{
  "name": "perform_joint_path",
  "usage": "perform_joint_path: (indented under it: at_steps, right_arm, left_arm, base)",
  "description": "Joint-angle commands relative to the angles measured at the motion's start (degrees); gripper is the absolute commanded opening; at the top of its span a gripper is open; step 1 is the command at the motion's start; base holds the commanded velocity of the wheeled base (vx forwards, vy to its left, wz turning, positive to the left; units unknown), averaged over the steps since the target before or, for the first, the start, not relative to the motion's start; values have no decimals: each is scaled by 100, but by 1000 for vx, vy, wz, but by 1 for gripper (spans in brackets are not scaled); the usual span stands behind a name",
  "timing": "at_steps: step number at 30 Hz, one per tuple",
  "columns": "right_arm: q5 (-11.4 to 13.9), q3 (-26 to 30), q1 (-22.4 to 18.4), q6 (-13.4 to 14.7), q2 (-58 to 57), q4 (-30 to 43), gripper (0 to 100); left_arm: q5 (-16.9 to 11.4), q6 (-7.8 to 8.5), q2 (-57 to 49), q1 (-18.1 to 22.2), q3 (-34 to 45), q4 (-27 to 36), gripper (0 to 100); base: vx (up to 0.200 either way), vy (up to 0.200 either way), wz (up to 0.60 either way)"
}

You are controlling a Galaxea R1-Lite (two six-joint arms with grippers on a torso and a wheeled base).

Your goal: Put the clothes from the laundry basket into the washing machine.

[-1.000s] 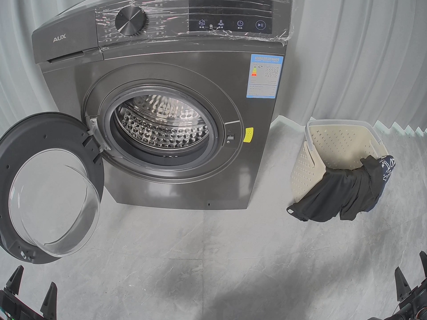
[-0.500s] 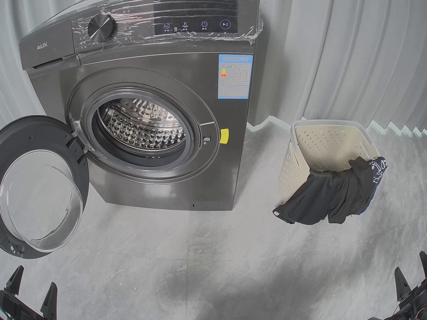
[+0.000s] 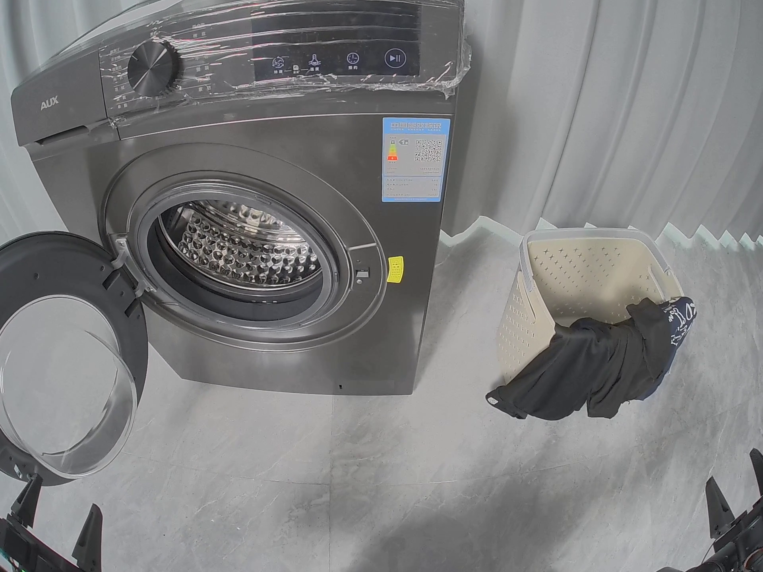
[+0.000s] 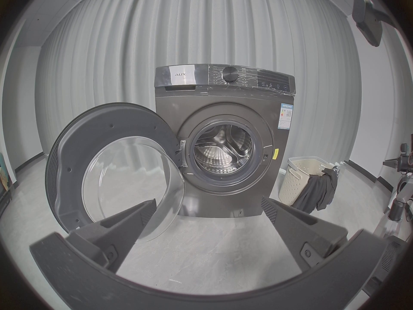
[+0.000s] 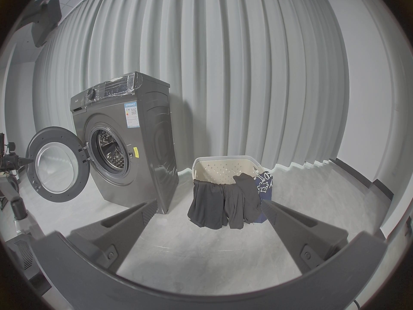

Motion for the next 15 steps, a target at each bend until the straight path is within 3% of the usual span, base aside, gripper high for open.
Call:
perform_joint_path:
  at_steps: [1, 15]
  right_arm:
    - [-4, 92, 4, 1, -82, 0, 100]
    - [14, 92, 4, -7, -82, 9, 100]
  left_arm:
    - [-1, 0, -86, 1, 101, -2, 100]
    - [8, -9, -86, 1, 101, 7, 100]
  base:
    - [0, -200, 0]
    - [0, -200, 0]
